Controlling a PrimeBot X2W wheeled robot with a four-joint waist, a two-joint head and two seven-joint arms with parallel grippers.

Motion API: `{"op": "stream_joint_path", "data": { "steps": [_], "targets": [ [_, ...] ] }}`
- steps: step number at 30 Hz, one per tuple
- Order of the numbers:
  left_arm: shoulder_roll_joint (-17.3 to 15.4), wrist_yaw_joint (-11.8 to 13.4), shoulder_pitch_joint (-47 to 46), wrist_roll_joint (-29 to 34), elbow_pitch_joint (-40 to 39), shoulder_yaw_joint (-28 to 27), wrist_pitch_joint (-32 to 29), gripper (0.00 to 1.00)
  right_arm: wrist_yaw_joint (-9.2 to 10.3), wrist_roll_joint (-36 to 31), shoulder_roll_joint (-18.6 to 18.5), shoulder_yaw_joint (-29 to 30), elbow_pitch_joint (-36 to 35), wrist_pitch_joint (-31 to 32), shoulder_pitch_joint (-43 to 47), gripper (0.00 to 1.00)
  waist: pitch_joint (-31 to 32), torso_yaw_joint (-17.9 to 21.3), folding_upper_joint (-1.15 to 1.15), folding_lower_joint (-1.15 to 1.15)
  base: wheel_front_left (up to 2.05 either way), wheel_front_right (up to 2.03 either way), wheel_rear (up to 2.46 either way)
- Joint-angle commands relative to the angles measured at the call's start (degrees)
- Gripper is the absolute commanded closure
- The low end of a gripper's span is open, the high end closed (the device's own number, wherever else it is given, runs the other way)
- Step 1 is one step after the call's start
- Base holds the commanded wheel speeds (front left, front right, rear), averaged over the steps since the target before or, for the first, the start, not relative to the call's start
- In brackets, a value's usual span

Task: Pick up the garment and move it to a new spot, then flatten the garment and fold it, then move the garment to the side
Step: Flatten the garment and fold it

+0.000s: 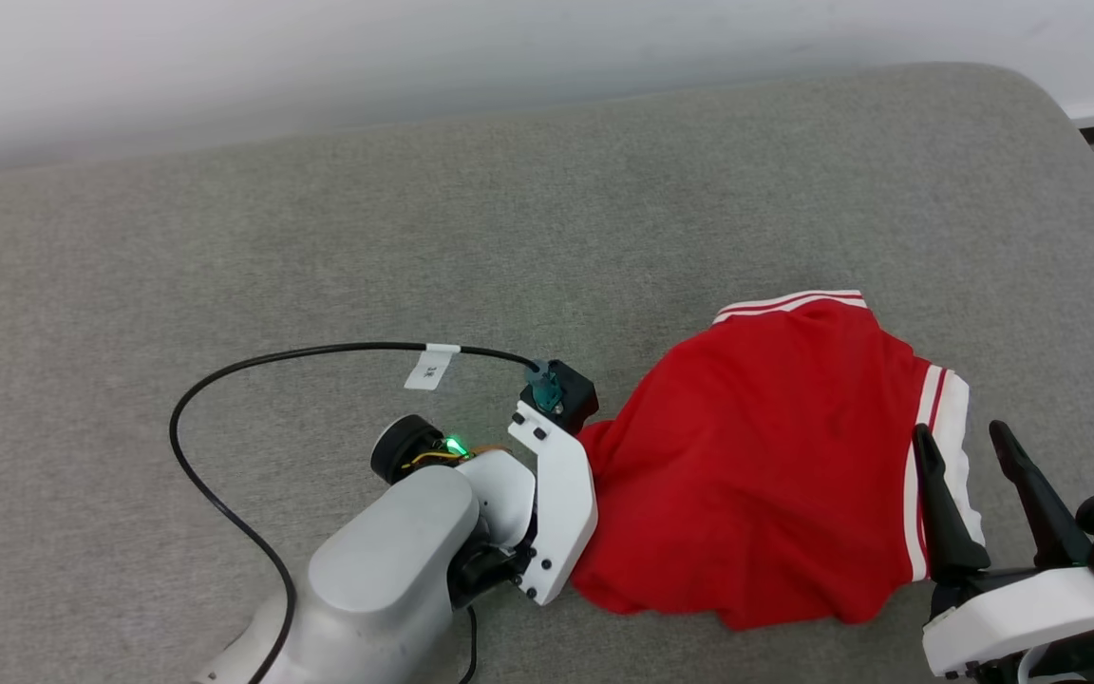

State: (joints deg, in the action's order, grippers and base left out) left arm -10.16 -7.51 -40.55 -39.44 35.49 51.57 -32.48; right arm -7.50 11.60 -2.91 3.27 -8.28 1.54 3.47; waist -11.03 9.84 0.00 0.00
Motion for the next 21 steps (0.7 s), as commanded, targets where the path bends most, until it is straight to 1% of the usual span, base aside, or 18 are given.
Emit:
{"op": "stream_joint_path", "data": {
  "steps": [1, 5, 9, 12, 15, 16, 17, 19, 21],
  "targets": [
    [-0.4, 0.5, -1.1, 1.0, 0.5, -0.4, 2.0, 1.00, 0.02, 0.0, 0.0, 0.2, 0.1, 0.0, -0.4, 0.00, 0.7, -0.8, 0.00, 0.00, 0.00, 0.00, 0.00],
    [-1.8, 2.4, -2.4, 3.0, -1.0, -2.1, 8.9, 1.00, 0.02, -0.3, 0.1, 0.8, 0.1, 0.4, 0.3, 0.00, 2.7, -3.1, 0.00, 0.00, 0.00, 0.00, 0.00],
    [-4.9, 4.8, -2.2, 3.9, -5.5, -4.8, 14.4, 1.00, 0.02, -0.6, 0.0, 1.3, -0.1, 1.1, 1.2, 0.00, 5.3, -5.9, 0.00, 0.00, 0.00, 0.00, 0.00],
    [-8.4, 7.4, 0.1, 4.0, -11.1, -6.9, 16.5, 1.00, 0.02, -0.4, 0.0, 1.9, -0.4, 1.5, 1.8, 0.00, 7.1, -8.2, 0.00, 0.00, 0.00, 0.00, 0.00],
    [-12.6, 11.0, 4.3, 3.3, -17.2, -9.2, 17.2, 1.00, 0.02, -0.4, 0.0, 1.9, -0.7, 2.0, 2.6, 0.00, 8.5, -9.9, 0.00, 0.00, 0.00, 0.00, 0.00],
    [-12.6, 11.0, 4.3, 3.3, -17.2, -9.2, 17.2, 1.00, 0.02, -0.4, 0.0, 1.9, -0.7, 2.0, 2.6, 0.00, 8.5, -9.9, 0.00, 0.00, 0.00, 0.00, 0.00],
    [-15.2, 13.8, 8.6, 2.1, -21.4, -10.9, 17.1, 1.00, 0.02, -0.1, 0.0, 2.2, -0.9, 2.3, 2.9, 0.00, 9.2, -11.0, 0.00, 0.00, 0.00, 0.00, 0.00],
    [-17.7, 17.0, 14.0, 0.8, -25.2, -12.4, 16.9, 1.00, 0.02, -0.1, 0.1, 2.2, -1.0, 2.5, 3.4, 0.00, 9.7, -11.8, 0.00, 0.00, 0.00, 0.00, 0.00],
    [-19.5, 19.8, 19.8, -1.1, -28.2, -13.8, 16.7, 1.00, 0.02, 0.0, 0.0, 2.5, -1.2, 2.7, 3.7, 0.00, 10.0, -12.5, 0.00, 0.00, 0.00, 0.00, 0.00]
  ]
}}
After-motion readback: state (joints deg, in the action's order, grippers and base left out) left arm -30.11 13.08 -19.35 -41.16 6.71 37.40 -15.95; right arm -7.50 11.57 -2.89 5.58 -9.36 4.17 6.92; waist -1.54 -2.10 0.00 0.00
